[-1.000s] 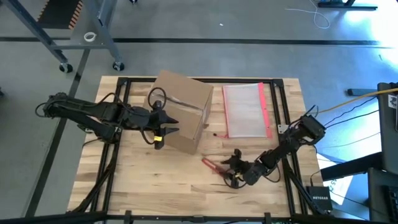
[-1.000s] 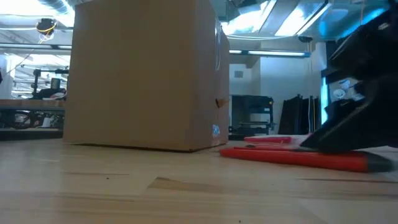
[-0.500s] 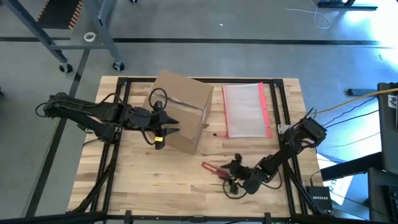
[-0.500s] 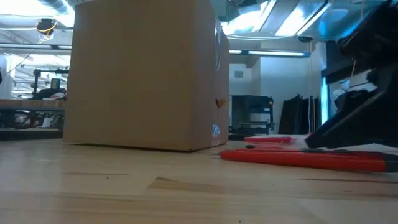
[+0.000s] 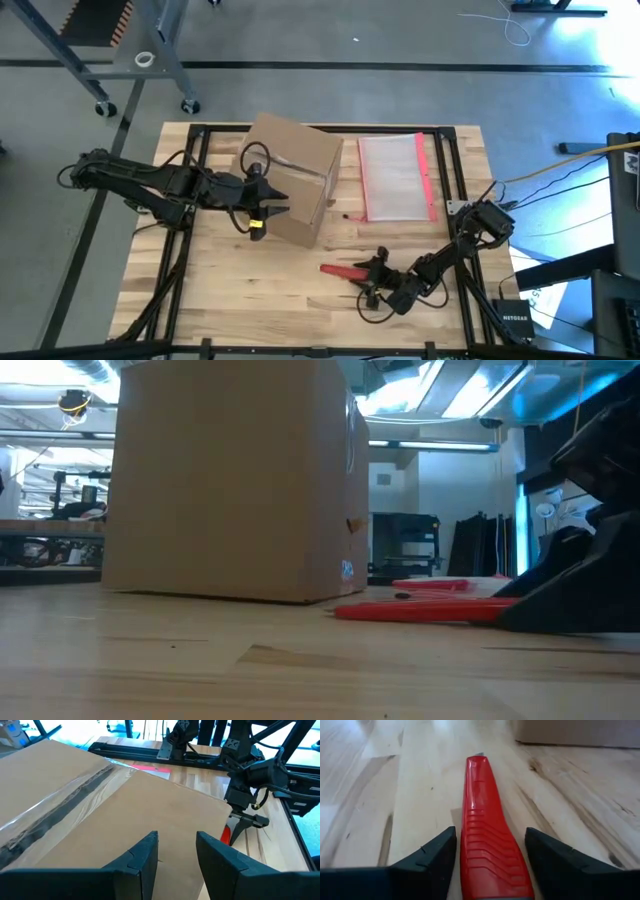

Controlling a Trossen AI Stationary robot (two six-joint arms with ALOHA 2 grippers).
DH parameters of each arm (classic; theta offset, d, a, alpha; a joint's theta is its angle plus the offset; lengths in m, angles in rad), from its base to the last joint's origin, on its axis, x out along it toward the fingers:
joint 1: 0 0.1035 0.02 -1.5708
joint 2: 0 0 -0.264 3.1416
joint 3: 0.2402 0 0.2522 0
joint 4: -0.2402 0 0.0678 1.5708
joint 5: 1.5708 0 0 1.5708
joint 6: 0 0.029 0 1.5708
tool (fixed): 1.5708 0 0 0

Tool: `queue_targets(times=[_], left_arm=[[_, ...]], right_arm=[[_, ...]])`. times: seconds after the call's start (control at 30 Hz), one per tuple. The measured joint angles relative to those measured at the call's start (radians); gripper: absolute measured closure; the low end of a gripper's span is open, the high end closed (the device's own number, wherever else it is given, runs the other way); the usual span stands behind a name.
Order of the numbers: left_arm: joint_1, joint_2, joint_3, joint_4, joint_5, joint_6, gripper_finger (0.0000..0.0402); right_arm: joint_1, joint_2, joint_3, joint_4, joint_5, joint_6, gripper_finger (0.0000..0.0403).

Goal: Unpack boxes
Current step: Open the cardboard box using the utility knife

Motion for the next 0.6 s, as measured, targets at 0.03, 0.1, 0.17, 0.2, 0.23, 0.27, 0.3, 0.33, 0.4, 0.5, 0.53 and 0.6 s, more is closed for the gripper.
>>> queue_targets(times=[0.03, 0.1, 0.17, 0.2, 0.23, 0.27, 0.3, 0.33, 0.4, 0.5, 0.53, 0.6], left_arm=[[0.000, 0.000, 0.000, 0.000, 0.000, 0.000, 0.0274], [-0.001, 0.000, 0.000, 0.001, 0.000, 0.000, 0.0274], [0.000, 0.000, 0.000, 0.001, 0.000, 0.000, 0.0274], [0.000, 0.000, 0.000, 0.002, 0.000, 0.000, 0.0274], [0.000, 0.000, 0.000, 0.003, 0.000, 0.000, 0.0274], [0.000, 0.000, 0.000, 0.003, 0.000, 0.000, 0.0274], [0.000, 0.000, 0.000, 0.003, 0.000, 0.000, 0.0274], [-0.001, 0.000, 0.000, 0.003, 0.000, 0.000, 0.0274], [-0.008, 0.000, 0.000, 0.003, 0.000, 0.009, 0.0274], [-0.021, 0.000, 0.000, 0.006, 0.000, 0.060, 0.0274], [-0.022, -0.001, 0.000, 0.010, 0.000, 0.074, 0.0274], [-0.023, -0.003, 0.000, 0.027, 0.001, 0.084, 0.0274]], right_arm=[[0.000, -0.002, 0.000, -0.001, -0.010, -0.008, 0.0172], [-0.002, -0.004, -0.001, -0.002, -0.023, -0.020, 0.0175], [-0.002, -0.004, 0.000, -0.003, -0.029, -0.027, 0.0189], [-0.002, -0.004, 0.000, -0.002, -0.032, -0.038, 0.0202], [-0.002, -0.004, 0.000, -0.002, -0.034, -0.043, 0.0218], [-0.001, -0.004, 0.000, -0.001, -0.037, -0.044, 0.0239], [-0.001, -0.004, 0.000, 0.001, -0.041, -0.044, 0.0259], [-0.001, -0.004, 0.000, 0.002, -0.044, -0.040, 0.0264], [-0.002, -0.004, -0.001, 0.001, -0.052, -0.017, 0.0263], [-0.002, -0.022, -0.002, -0.012, -0.067, 0.013, 0.0263], [-0.002, -0.034, -0.002, -0.020, -0.078, 0.023, 0.0263], [-0.006, -0.069, -0.006, -0.037, -0.097, 0.053, 0.0263]])
